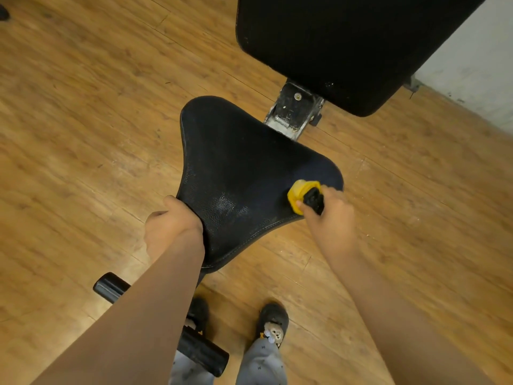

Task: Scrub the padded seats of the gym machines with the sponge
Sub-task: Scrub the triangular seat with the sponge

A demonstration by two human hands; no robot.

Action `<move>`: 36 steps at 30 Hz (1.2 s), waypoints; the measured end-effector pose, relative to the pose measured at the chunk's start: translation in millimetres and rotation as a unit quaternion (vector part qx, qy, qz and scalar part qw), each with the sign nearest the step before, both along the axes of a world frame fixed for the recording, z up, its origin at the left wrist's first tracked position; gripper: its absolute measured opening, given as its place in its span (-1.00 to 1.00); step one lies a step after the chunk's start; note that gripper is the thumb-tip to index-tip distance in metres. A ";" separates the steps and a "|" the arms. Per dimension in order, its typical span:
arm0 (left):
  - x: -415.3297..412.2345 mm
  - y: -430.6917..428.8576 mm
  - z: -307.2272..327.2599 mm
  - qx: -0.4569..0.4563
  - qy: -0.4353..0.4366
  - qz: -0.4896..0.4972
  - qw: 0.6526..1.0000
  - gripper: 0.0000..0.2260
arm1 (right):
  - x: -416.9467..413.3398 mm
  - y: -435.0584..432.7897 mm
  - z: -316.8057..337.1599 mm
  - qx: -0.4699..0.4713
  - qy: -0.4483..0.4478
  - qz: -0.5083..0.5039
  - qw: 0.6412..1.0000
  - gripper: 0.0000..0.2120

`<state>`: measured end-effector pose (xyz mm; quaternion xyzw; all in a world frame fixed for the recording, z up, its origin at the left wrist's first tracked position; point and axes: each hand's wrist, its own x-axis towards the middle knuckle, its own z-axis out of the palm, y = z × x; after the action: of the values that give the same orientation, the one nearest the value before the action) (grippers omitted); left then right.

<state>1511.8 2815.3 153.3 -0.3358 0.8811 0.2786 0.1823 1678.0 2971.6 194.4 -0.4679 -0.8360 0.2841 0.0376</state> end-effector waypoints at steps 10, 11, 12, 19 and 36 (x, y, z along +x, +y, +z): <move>7.0 -2.7 33.0 0.074 -0.024 -0.023 0.997 -0.65 | -35.9 -88.9 8.5 -0.034 0.057 0.109 0.992 -0.80; 7.3 -3.6 34.1 0.090 -0.032 -0.021 0.995 -0.65 | -39.2 -82.1 7.8 -0.027 0.051 0.112 0.992 -0.79; 7.5 -5.8 33.5 0.106 -0.032 -0.024 0.994 -0.65 | -45.9 -72.9 5.9 -0.015 0.039 0.110 0.993 -0.78; 16.9 -26.5 28.1 0.183 0.064 -0.140 0.971 -0.66 | -66.0 -65.6 11.6 -0.004 -0.009 0.079 0.997 -0.76; 17.7 -26.1 31.8 0.213 0.092 -0.120 0.965 -0.77 | -96.2 -76.3 15.5 -0.014 -0.037 0.094 0.995 -0.61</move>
<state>1529.5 2789.2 185.1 -0.1541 0.8485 0.4653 0.1997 1581.8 2895.3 209.9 -0.3977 -0.8731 0.2808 -0.0266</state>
